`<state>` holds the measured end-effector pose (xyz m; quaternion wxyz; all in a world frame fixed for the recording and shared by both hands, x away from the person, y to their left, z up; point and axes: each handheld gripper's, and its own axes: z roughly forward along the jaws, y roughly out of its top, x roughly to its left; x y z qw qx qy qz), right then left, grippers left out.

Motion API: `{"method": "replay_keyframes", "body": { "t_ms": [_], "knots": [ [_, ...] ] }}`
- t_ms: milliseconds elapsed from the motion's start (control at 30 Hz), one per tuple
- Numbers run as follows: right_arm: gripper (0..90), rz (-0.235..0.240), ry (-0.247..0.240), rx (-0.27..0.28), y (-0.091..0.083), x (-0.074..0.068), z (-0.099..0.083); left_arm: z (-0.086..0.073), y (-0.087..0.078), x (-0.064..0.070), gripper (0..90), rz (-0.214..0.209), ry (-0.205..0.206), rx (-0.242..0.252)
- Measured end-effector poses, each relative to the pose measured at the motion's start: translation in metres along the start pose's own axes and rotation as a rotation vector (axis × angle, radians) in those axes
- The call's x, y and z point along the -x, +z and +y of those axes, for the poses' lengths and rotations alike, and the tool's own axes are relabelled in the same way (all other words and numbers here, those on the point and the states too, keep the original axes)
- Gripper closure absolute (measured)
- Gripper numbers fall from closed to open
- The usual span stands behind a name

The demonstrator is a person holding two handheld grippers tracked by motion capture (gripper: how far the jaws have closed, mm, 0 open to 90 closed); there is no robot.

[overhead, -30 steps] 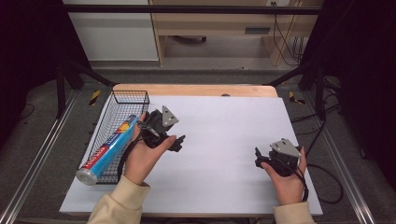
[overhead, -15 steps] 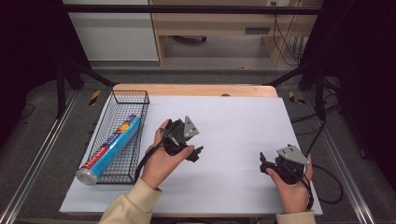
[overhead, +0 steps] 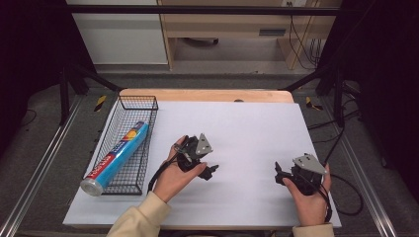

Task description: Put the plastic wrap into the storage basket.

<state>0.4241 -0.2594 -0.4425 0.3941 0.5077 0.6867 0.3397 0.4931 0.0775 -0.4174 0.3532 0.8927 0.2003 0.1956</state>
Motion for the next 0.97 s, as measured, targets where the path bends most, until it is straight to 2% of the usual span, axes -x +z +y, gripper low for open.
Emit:
{"method": "replay_keyframes", "body": {
  "t_ms": [167, 333, 400, 600, 700, 733, 867, 967],
  "knots": [
    [3.7, 0.006, 0.026, -0.048, 0.004, 0.003, -0.003, -0.013, 0.000, -0.006, 5.2, 0.031, -0.026, -0.001],
    [4.8, 0.015, 0.084, -0.149, 0.008, 0.010, -0.010, -0.025, -0.003, -0.013, 5.1, 0.059, -0.040, -0.005],
    [5.0, 0.009, 0.088, -0.171, 0.010, 0.013, -0.012, -0.027, -0.004, -0.014, 5.1, 0.063, -0.041, -0.012],
    [5.2, 0.016, 0.103, -0.212, 0.009, 0.015, -0.017, -0.044, -0.005, -0.019, 4.9, 0.073, -0.072, -0.041],
    [5.2, 0.017, 0.083, -0.232, 0.010, 0.017, -0.021, -0.054, -0.005, -0.019, 4.9, 0.065, -0.101, -0.050],
    [5.2, 0.029, 0.113, -0.244, 0.010, 0.016, -0.020, -0.057, -0.004, -0.019, 4.9, 0.068, -0.109, -0.055],
    [5.2, 0.049, 0.081, -0.231, 0.011, 0.015, -0.021, -0.067, -0.006, -0.018, 4.8, 0.092, -0.139, -0.043],
    [5.2, 0.055, 0.076, -0.223, 0.011, 0.014, -0.020, -0.072, -0.009, -0.016, 4.8, 0.111, -0.135, -0.028]
  ]
}}
